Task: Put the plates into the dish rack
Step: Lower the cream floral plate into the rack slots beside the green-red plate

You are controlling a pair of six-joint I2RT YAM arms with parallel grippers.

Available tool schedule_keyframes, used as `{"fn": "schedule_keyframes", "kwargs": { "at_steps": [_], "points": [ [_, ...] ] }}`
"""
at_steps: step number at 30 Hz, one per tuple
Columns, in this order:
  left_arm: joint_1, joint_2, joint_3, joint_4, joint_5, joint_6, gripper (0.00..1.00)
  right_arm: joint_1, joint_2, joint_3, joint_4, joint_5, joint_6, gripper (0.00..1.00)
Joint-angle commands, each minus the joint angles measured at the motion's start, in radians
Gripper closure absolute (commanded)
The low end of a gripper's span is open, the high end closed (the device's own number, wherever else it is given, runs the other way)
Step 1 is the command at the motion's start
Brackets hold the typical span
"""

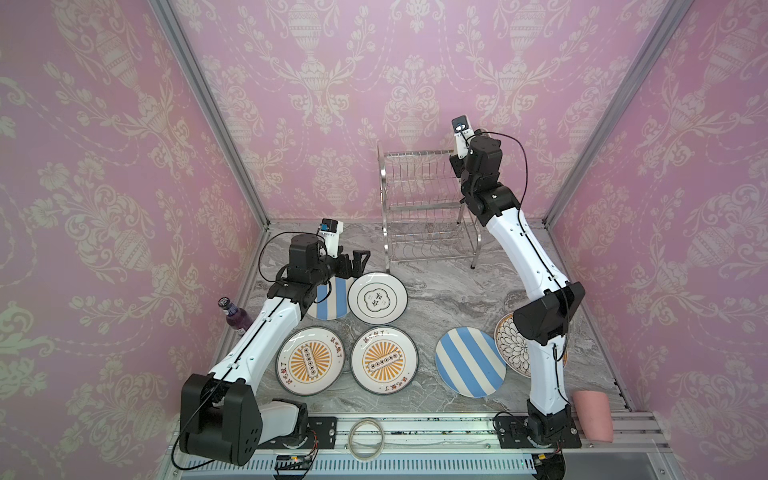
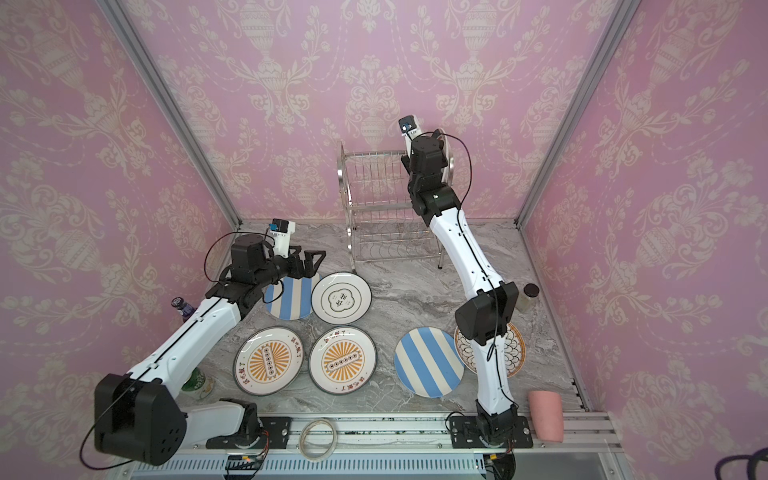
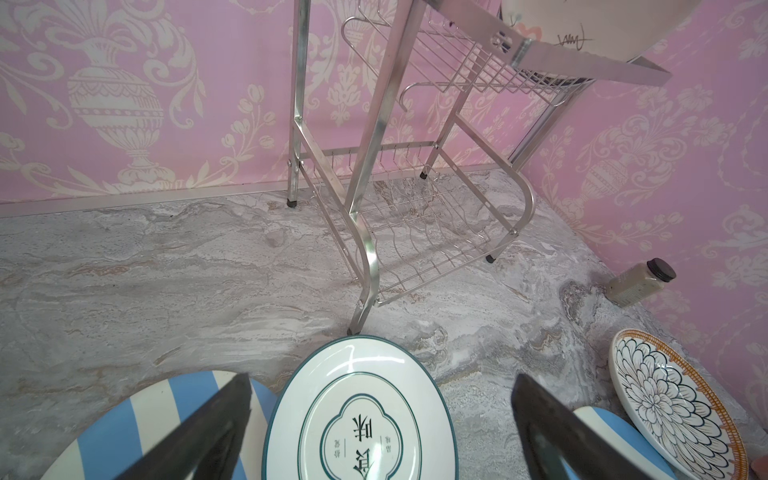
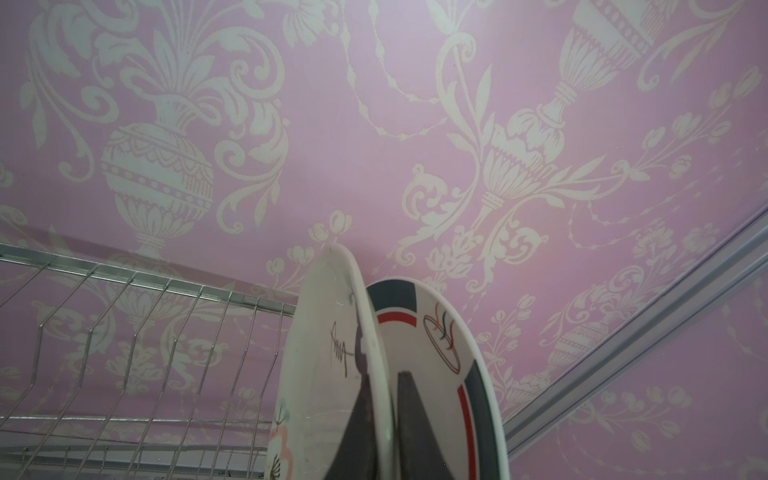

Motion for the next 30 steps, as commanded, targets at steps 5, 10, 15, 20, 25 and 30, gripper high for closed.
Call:
{"fn": "schedule_keyframes", "kwargs": {
  "at_steps": [5, 10, 15, 20, 25, 30],
  "points": [
    [0.008, -0.003, -0.008, 0.003, 0.015, -0.003, 0.01, -0.001, -0.022, -0.023, 0.175, 0.014, -0.007, 1.00],
    [0.009, 0.000, -0.008, 0.001, 0.013, -0.001, 0.01, -0.008, -0.011, -0.032, 0.186, 0.035, -0.024, 1.00],
    [0.009, 0.003, -0.006, 0.001, 0.016, -0.002, 0.01, -0.024, -0.008, -0.045, 0.157, 0.040, 0.012, 0.99],
    [0.008, 0.002, -0.006, -0.002, 0.010, 0.000, 0.01, -0.027, -0.011, -0.056, 0.161, 0.038, 0.013, 0.84],
    [0.008, -0.001, -0.003, 0.001, 0.016, -0.005, 0.01, -0.025, -0.019, -0.048, 0.149, 0.024, 0.019, 0.75],
    [0.008, -0.005, -0.006, 0.003, 0.020, -0.009, 0.01, -0.020, -0.029, -0.050, 0.146, 0.028, 0.002, 0.70]
  ]
}}
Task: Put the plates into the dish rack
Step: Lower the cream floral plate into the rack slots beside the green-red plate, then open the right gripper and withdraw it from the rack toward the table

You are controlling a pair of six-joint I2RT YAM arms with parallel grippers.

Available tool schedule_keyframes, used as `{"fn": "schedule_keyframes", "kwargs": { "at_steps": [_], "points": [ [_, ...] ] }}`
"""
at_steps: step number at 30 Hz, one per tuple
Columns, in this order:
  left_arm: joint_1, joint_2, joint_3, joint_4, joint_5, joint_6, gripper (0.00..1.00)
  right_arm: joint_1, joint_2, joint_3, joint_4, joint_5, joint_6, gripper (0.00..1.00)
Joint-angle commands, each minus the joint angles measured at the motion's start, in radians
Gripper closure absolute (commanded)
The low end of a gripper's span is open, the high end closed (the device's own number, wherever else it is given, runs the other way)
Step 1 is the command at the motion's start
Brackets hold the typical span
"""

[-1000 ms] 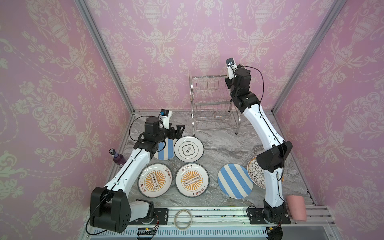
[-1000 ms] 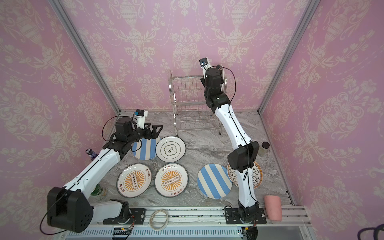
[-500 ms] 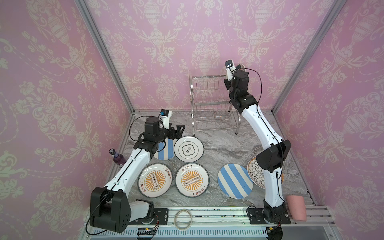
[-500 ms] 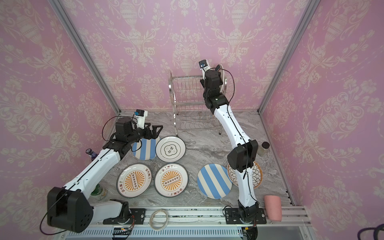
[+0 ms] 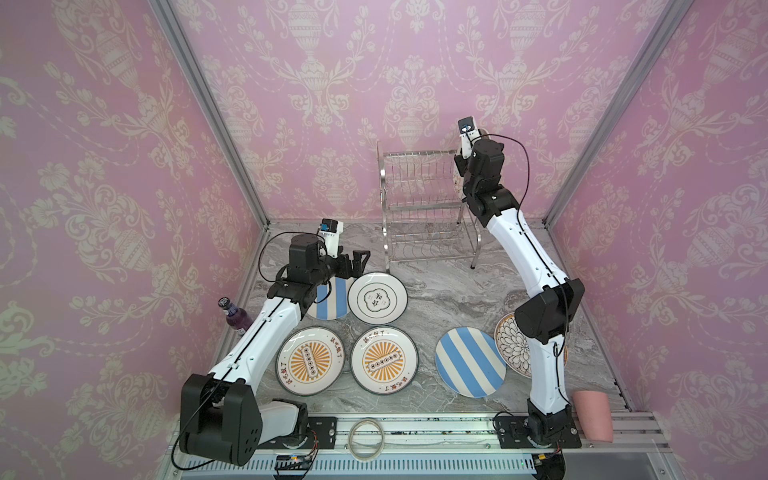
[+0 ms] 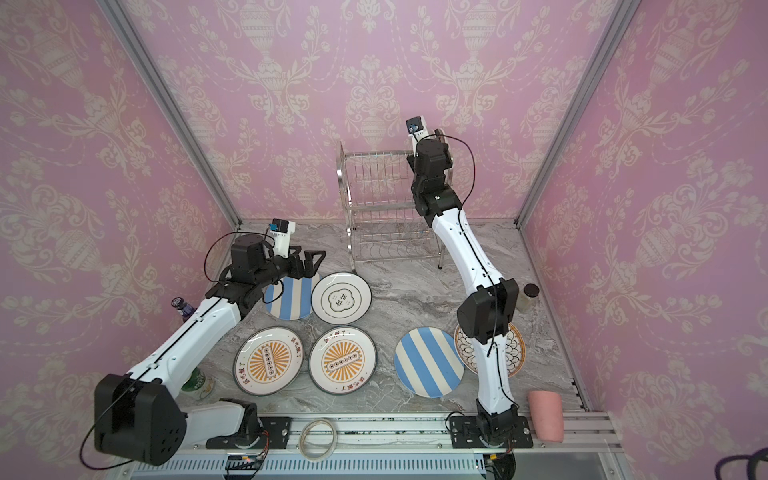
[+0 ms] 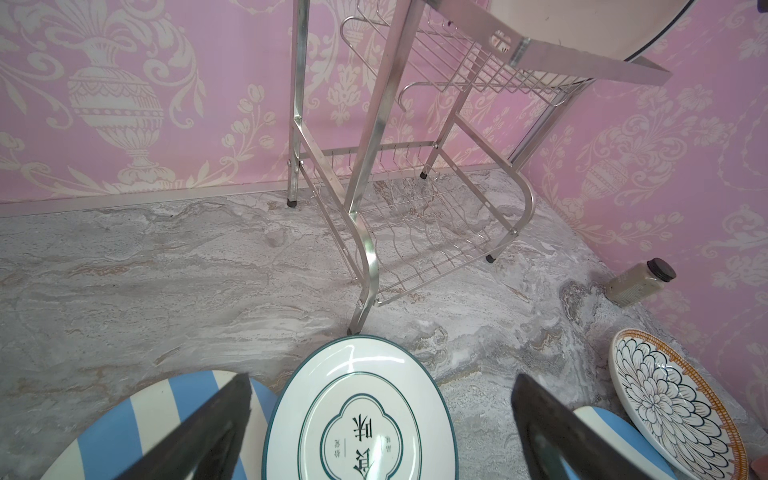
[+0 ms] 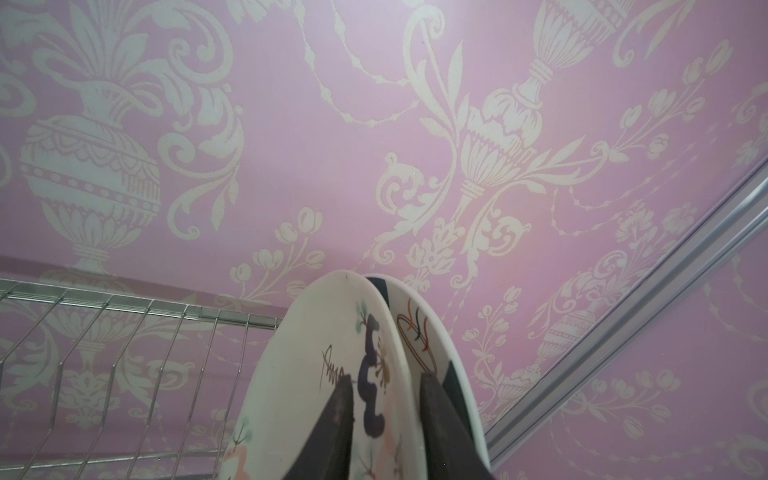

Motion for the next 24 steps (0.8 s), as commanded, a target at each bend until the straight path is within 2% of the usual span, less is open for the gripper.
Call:
{"fn": "schedule_keyframes", "kwargs": {
  "at_steps": [1, 3, 7, 10, 16, 20, 24],
  "points": [
    [0.008, -0.006, -0.006, 0.004, 0.020, -0.010, 0.01, 0.013, -0.033, 0.010, 0.035, 0.006, -0.010, 0.69],
    [0.008, -0.007, -0.006, 0.007, 0.022, -0.013, 0.01, 0.022, -0.033, 0.017, 0.043, 0.009, -0.032, 0.62],
    [0.008, -0.009, -0.006, 0.007, 0.026, -0.016, 0.01, 0.044, -0.019, 0.062, 0.040, 0.027, -0.082, 0.55],
    [0.008, -0.011, -0.005, 0.006, 0.025, -0.018, 0.01, 0.048, -0.023, 0.075, 0.022, 0.037, -0.082, 0.46],
    [0.008, -0.011, 0.001, -0.008, 0.012, -0.022, 0.01, 0.053, -0.060, 0.073, -0.045, 0.047, -0.046, 0.35],
    [0.008, -0.012, 0.012, -0.034, -0.013, -0.021, 0.01, 0.056, -0.112, 0.084, -0.177, 0.020, 0.047, 0.26],
    [0.008, -0.017, 0.029, -0.068, -0.026, -0.009, 0.01, 0.056, -0.205, 0.083, -0.419, -0.130, 0.235, 0.21]
  ]
}}
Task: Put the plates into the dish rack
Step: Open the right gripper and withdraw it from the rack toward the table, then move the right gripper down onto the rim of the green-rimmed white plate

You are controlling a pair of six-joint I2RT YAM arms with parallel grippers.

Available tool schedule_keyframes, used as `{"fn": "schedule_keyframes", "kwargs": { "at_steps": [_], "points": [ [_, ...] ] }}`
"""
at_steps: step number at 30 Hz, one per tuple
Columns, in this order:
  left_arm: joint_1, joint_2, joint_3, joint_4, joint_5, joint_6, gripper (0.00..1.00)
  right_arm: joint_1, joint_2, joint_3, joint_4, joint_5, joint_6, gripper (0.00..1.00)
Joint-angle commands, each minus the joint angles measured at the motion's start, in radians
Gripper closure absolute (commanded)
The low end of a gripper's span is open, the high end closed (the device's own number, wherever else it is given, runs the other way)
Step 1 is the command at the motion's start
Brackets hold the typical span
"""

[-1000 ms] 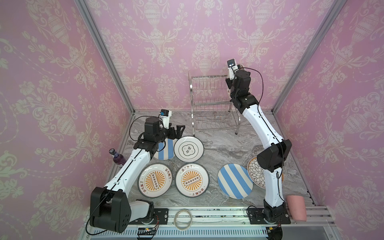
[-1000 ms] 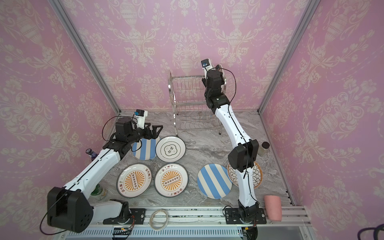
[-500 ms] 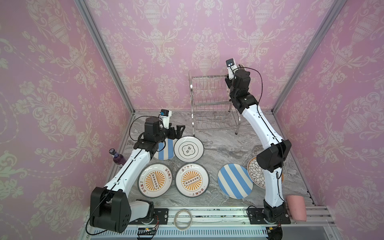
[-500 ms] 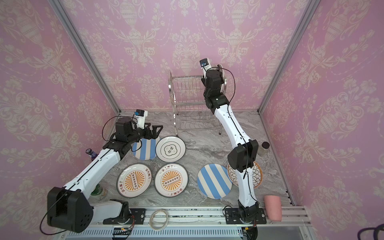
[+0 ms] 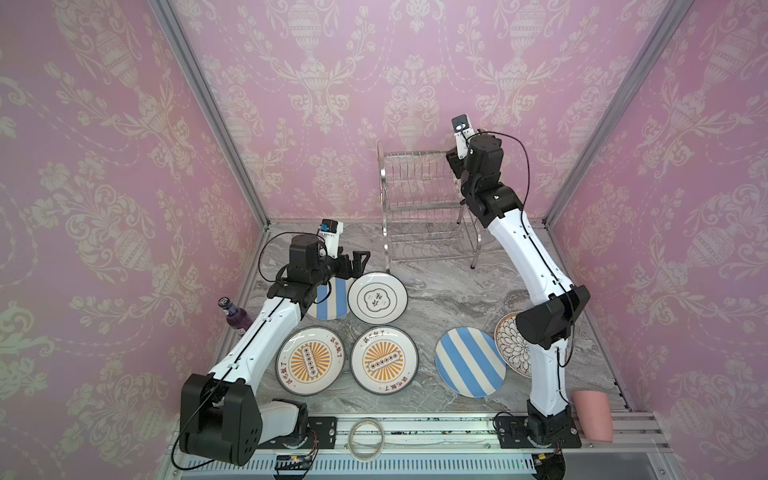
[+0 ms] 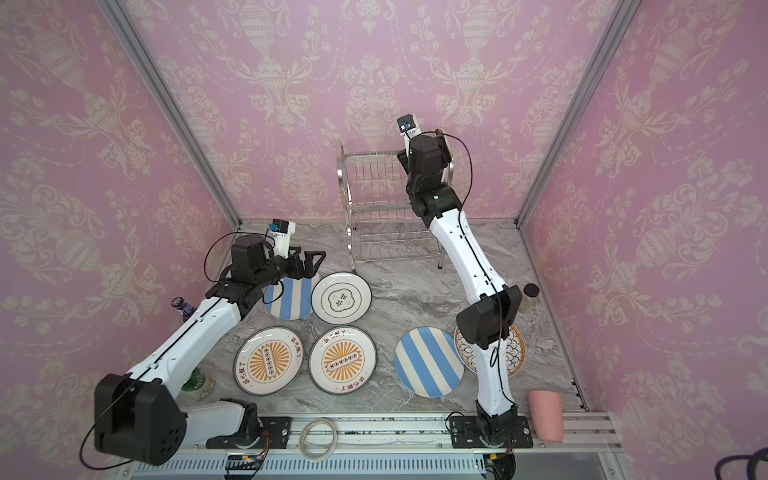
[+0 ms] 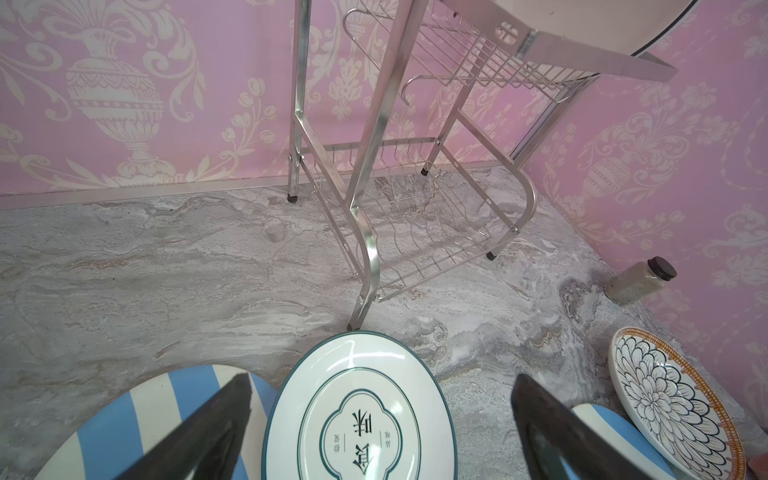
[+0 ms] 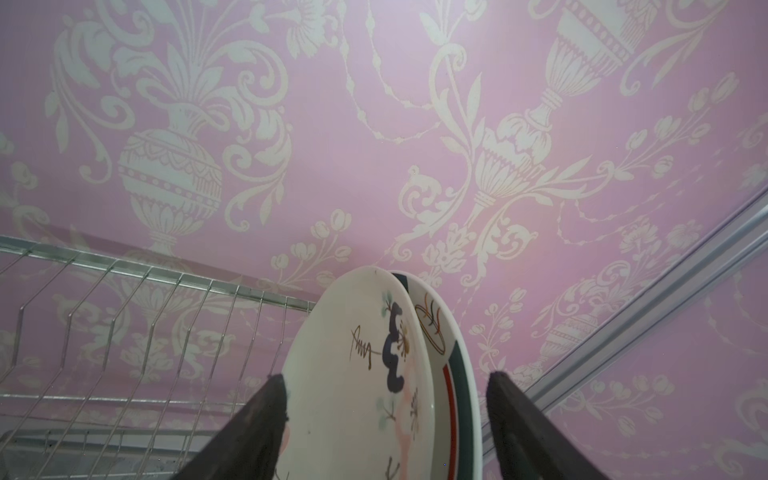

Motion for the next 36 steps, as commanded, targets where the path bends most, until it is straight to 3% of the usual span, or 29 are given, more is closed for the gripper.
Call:
{"fn": "schedule_keyframes", "kwargs": {
  "at_steps": [1, 3, 9, 13, 18, 24, 31, 36],
  "points": [
    [0.008, -0.016, 0.033, -0.049, -0.031, -0.007, 0.01, 0.004, -0.157, 0.020, -0.230, -0.153, 0.213, 0.21],
    [0.008, -0.016, 0.040, -0.062, -0.039, -0.007, 0.01, 0.005, -0.247, -0.071, -0.279, -0.252, 0.293, 0.21],
    [0.008, -0.007, 0.083, -0.132, -0.070, -0.018, 0.01, 0.003, -0.622, -0.626, -0.209, -0.446, 0.463, 0.19],
    [0.008, 0.000, 0.101, -0.150, -0.100, -0.045, 0.01, 0.004, -0.766, -0.915, -0.229, -0.556, 0.538, 0.19],
    [0.006, 0.042, 0.122, -0.151, -0.055, -0.119, 0.01, 0.004, -0.816, -1.177, -0.241, -0.716, 0.598, 0.20],
    [-0.023, 0.045, 0.047, -0.111, -0.092, -0.139, 0.01, 0.033, -0.897, -1.515, 0.029, -0.808, 0.785, 0.23],
    [-0.069, 0.065, 0.008, -0.141, -0.183, -0.133, 0.01, 0.082, -0.892, -1.691, 0.138, -0.833, 0.866, 0.22],
    [-0.076, 0.056, -0.052, -0.133, -0.246, -0.138, 0.01, 0.107, -0.797, -1.704, 0.195, -0.872, 0.883, 0.23]
  ]
}}
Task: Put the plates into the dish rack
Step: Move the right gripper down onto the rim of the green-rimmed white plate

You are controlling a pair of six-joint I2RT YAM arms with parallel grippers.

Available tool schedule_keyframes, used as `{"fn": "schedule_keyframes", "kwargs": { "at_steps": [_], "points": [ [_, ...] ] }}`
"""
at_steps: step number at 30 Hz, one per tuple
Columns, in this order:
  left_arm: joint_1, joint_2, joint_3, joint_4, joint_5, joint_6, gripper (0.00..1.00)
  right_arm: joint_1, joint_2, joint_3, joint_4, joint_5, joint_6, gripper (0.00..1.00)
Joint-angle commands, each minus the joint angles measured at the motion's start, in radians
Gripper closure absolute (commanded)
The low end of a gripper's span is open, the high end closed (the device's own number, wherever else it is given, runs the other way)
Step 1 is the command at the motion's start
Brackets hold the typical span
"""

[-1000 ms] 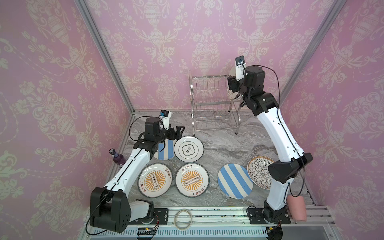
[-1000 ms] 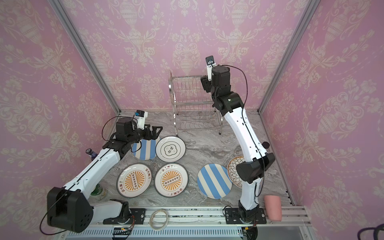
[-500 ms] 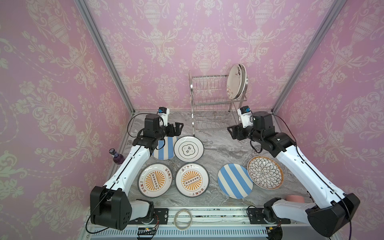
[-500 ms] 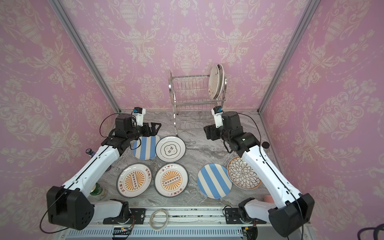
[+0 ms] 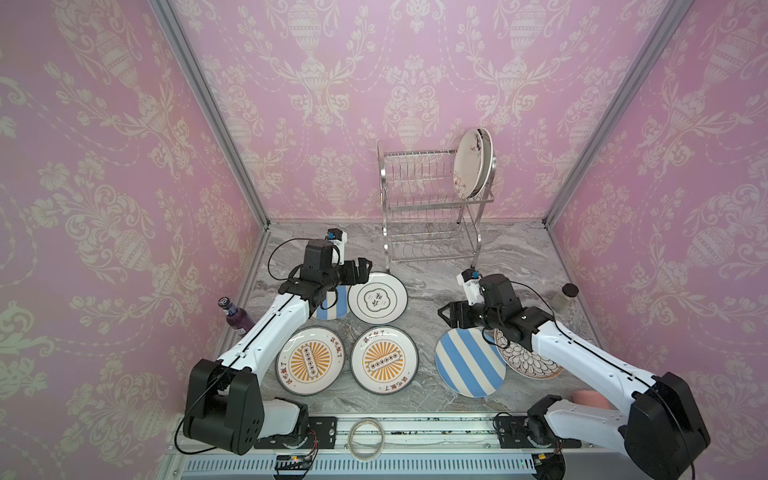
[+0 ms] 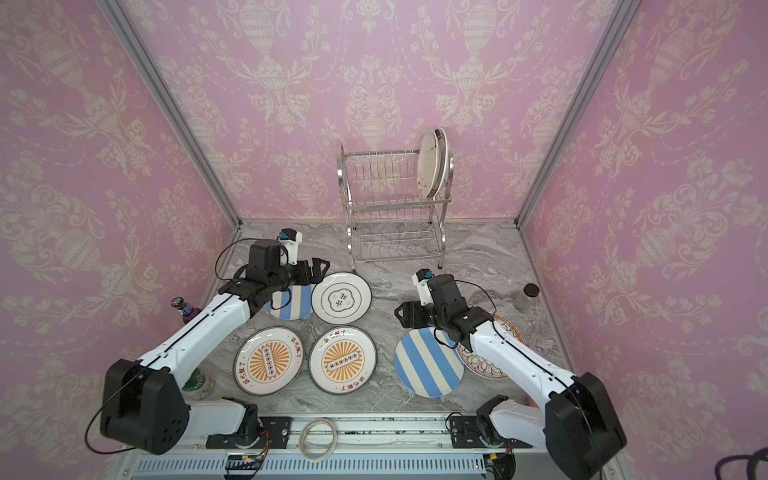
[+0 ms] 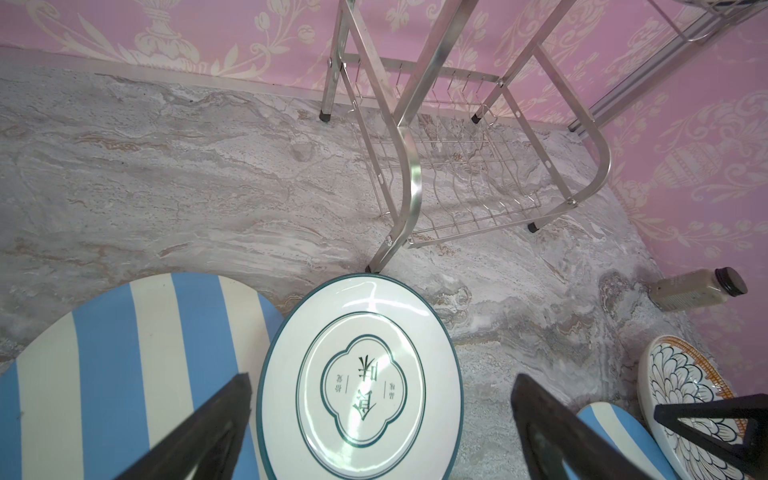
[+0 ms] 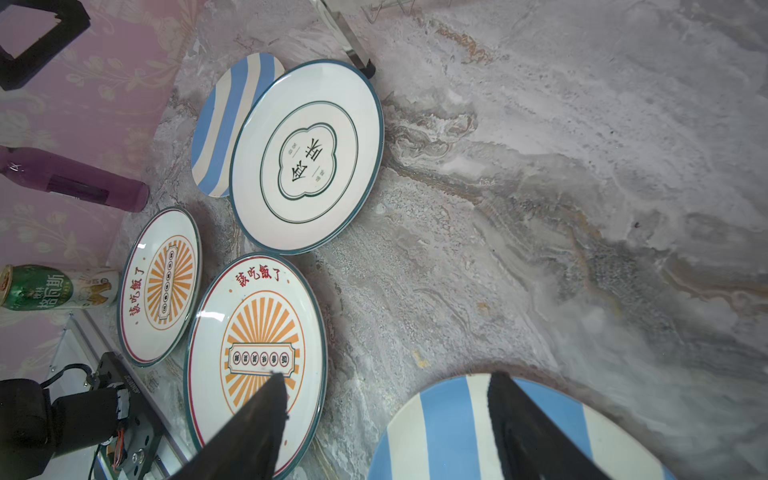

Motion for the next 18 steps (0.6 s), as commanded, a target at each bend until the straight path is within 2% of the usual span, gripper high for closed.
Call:
{"fn": "schedule_keyframes", "kwargs": {
  "at_steps": [1, 9, 13, 18],
  "points": [
    [-0.005, -0.001, -0.054, -0.003, -0.070, -0.021, 0.01, 0.021, 0.062, -0.012, 0.111, -0.055, 0.050, 0.23],
    [-0.012, 0.045, -0.132, 0.061, -0.057, -0.035, 0.01, 0.065, 0.317, 0.045, 0.245, -0.164, 0.100, 0.26],
    [-0.024, 0.067, -0.155, 0.101, -0.025, -0.041, 0.01, 0.084, 0.394, 0.052, 0.311, -0.155, 0.114, 0.26],
    [-0.026, 0.111, -0.134, 0.057, -0.079, -0.007, 0.01, 0.084, 0.464, 0.064, 0.402, -0.145, 0.156, 0.27]
  ]
}}
